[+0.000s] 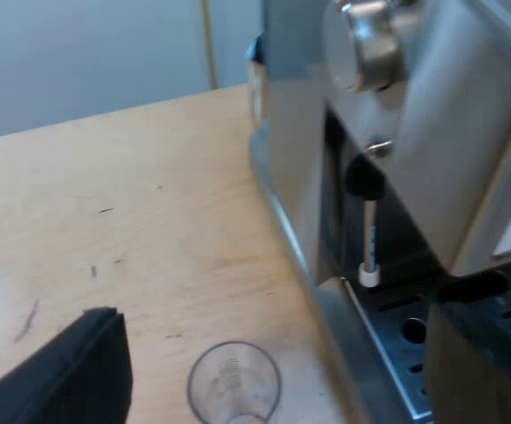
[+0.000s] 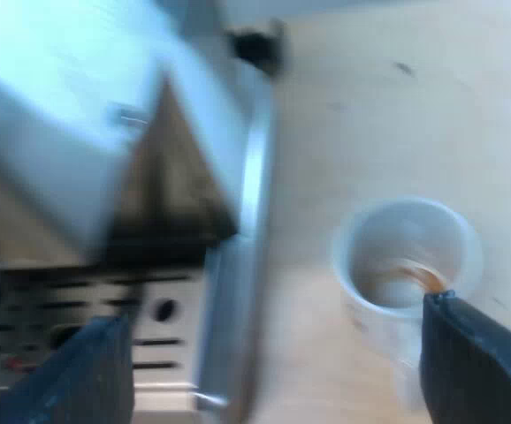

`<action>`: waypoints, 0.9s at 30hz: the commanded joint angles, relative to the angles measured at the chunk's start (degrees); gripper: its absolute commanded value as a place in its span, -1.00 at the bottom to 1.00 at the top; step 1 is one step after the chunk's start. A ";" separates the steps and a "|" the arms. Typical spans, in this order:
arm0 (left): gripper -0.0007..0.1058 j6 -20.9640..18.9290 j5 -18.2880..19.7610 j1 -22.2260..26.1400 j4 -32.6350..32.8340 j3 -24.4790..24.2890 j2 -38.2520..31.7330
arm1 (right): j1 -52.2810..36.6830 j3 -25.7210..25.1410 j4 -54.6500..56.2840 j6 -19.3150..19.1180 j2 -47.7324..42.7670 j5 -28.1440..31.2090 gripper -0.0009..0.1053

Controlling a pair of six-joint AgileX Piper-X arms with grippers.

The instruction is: Pour the beans into the coffee machine

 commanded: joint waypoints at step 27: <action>0.32 -0.11 -5.12 -0.05 8.10 -0.55 -25.00 | -5.41 -0.39 7.14 -11.50 -20.52 1.00 0.31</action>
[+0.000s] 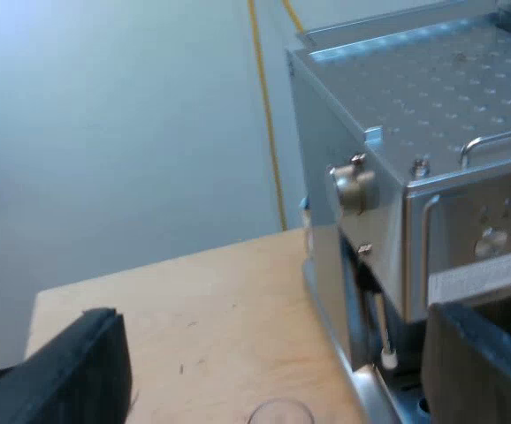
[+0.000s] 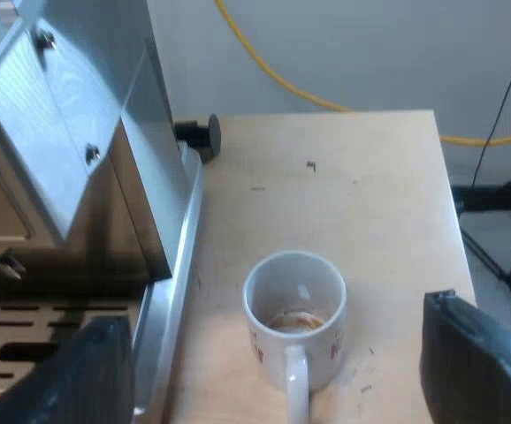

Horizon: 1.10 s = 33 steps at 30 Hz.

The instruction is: Pour the beans into the coffee machine

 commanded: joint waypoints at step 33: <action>0.32 -0.21 -1.45 0.00 22.43 -3.37 -28.97 | -0.21 -0.31 14.09 -0.82 -30.92 0.37 0.31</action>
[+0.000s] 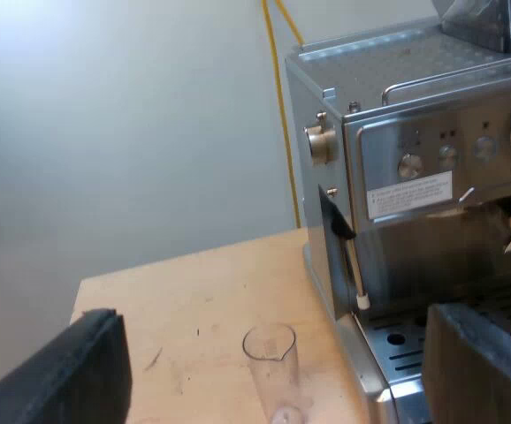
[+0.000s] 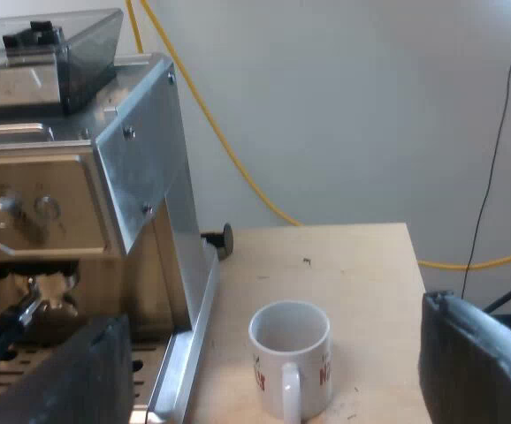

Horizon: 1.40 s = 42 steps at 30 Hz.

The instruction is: Pour the beans into the coffee machine

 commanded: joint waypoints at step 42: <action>0.32 -0.21 -0.12 0.00 3.23 15.04 -2.03 | -0.21 21.09 0.96 -0.82 -4.32 -0.24 0.31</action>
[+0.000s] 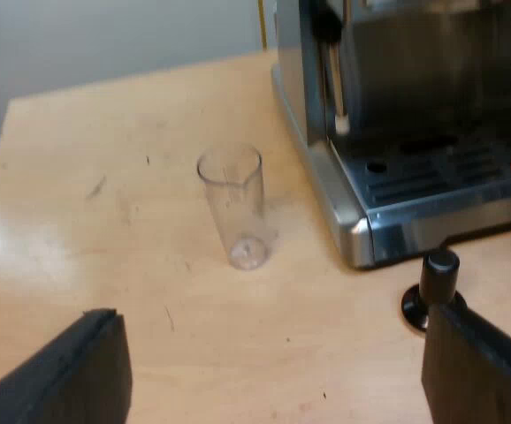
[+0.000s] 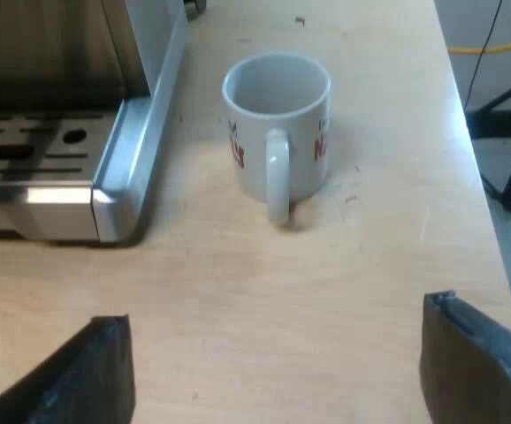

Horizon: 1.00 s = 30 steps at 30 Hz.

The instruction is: Pour the beans into the coffee machine

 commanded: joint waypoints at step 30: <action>0.32 -6.90 -0.12 0.00 -6.97 10.35 -1.92 | -0.21 9.35 -3.17 -0.73 -2.61 -0.12 0.31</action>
